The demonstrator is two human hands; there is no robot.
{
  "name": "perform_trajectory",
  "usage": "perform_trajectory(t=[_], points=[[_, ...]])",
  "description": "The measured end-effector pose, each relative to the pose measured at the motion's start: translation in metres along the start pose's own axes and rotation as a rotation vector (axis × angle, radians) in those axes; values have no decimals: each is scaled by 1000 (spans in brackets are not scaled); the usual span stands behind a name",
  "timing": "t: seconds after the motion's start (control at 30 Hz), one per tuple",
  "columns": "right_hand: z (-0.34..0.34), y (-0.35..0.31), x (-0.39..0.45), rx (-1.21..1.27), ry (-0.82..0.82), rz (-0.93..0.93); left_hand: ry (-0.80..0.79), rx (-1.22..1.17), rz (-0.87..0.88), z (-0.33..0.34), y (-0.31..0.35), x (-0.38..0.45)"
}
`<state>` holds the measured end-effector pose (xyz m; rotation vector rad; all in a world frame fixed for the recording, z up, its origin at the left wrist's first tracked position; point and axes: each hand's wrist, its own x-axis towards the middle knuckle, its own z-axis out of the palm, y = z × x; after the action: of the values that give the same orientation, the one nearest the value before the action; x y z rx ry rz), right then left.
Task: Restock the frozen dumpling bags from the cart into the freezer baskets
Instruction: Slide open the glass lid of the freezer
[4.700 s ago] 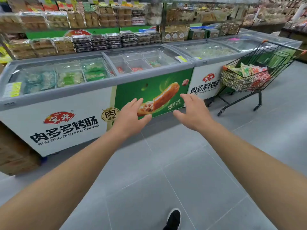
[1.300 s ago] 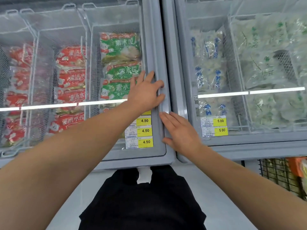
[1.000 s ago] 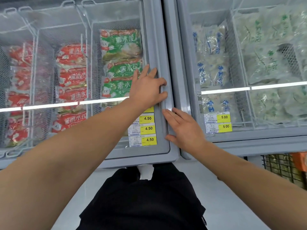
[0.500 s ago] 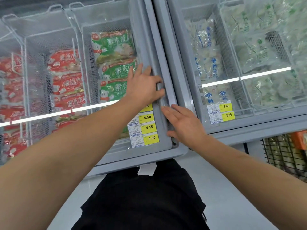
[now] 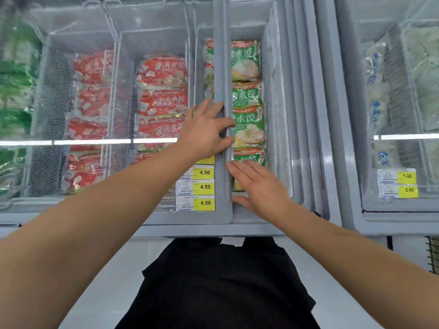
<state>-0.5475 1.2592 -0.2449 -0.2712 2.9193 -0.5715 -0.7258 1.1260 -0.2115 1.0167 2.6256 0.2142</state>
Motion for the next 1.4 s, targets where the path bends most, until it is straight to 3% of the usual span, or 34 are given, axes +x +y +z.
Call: perform_trajectory(t=[0.13,0.23,0.37,0.5,0.73,1.17,1.4], points=[[1,-30,31,-18,-65,-46,0,-93,-48,-7,-46,-32],[-7,-36,48,-3,-108,-13,149,-153,-143,5,-69,-71],[-25,-40,75,31,-145,33,34,-101,-359,31,-67,-125],[-21,-54,92,-2,-208,6,34,-121,-477,50,-41,-161],[-16,-56,95,-54,-161,-8,-85,-147,-673,66,-3,-159],[11,-127,137,-49,-167,-36,-54,-169,-775,58,-69,-201],[29,-193,174,-268,-152,-71,9,-137,-761,57,-138,-236]])
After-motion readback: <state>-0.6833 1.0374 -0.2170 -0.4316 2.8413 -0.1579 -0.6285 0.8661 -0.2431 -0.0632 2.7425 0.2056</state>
